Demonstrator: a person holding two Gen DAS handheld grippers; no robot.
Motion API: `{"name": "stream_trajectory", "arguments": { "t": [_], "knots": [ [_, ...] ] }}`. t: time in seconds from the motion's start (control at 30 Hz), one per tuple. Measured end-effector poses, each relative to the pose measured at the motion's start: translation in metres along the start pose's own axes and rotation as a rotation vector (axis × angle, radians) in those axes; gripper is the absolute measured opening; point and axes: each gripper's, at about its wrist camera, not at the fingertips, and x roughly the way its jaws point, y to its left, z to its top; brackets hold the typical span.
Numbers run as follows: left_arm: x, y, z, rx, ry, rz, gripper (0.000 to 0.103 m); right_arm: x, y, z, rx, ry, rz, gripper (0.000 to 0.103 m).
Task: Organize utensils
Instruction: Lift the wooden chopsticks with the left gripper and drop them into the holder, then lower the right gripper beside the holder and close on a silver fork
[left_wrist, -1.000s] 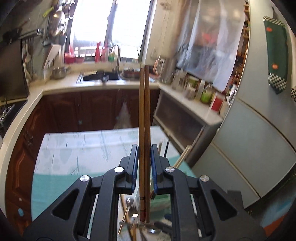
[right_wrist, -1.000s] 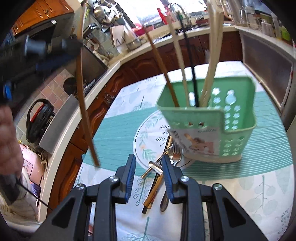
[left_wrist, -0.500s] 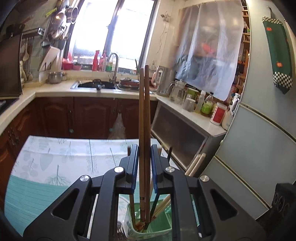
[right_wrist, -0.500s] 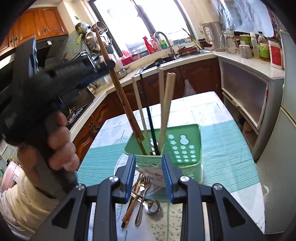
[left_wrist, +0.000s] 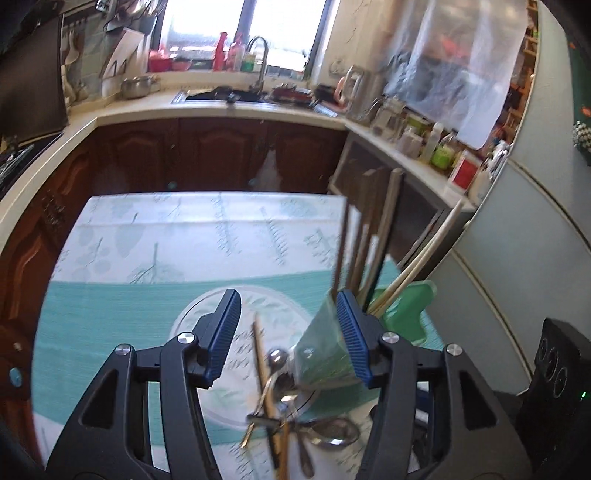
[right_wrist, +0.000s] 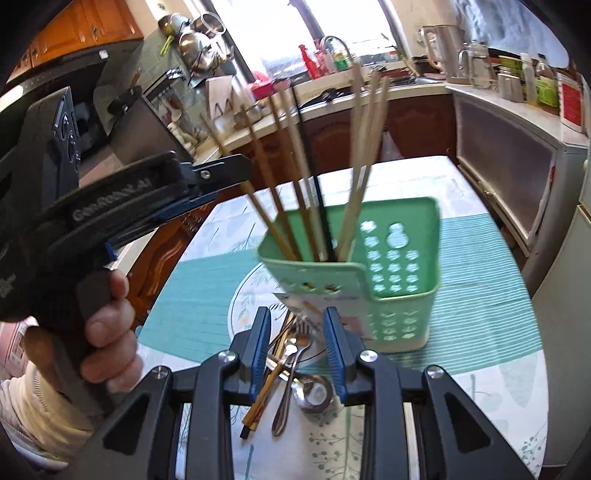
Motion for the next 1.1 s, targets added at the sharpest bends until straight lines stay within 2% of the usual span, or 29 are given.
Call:
{"name": "stream_trajectory", "arguments": {
  "t": [0.23, 0.4, 0.53, 0.77, 0.93, 1.1],
  "knots": [
    [-0.005, 0.044, -0.025, -0.031, 0.099, 0.037, 0.051, 0.014, 0.018, -0.007, -0.024, 0.052, 0.019, 0.029],
    [0.005, 0.061, -0.046, -0.017, 0.171, 0.055, 0.051, 0.026, 0.026, -0.01, -0.018, 0.096, 0.032, 0.029],
    [0.02, 0.065, -0.064, -0.006, 0.239, 0.067, 0.051, 0.037, 0.026, -0.009, 0.0, 0.142, 0.031, 0.022],
    [0.042, 0.074, -0.098, -0.008, 0.347, 0.061, 0.051, 0.064, 0.015, -0.016, 0.089, 0.247, 0.028, 0.015],
    [0.046, 0.08, -0.112, -0.017, 0.374, 0.055, 0.051, 0.085, 0.008, -0.018, 0.171, 0.319, 0.024, 0.014],
    [0.043, 0.087, -0.115, -0.035, 0.376, 0.045, 0.051, 0.106, 0.015, -0.019, 0.2, 0.372, -0.026, 0.014]
  ]
}}
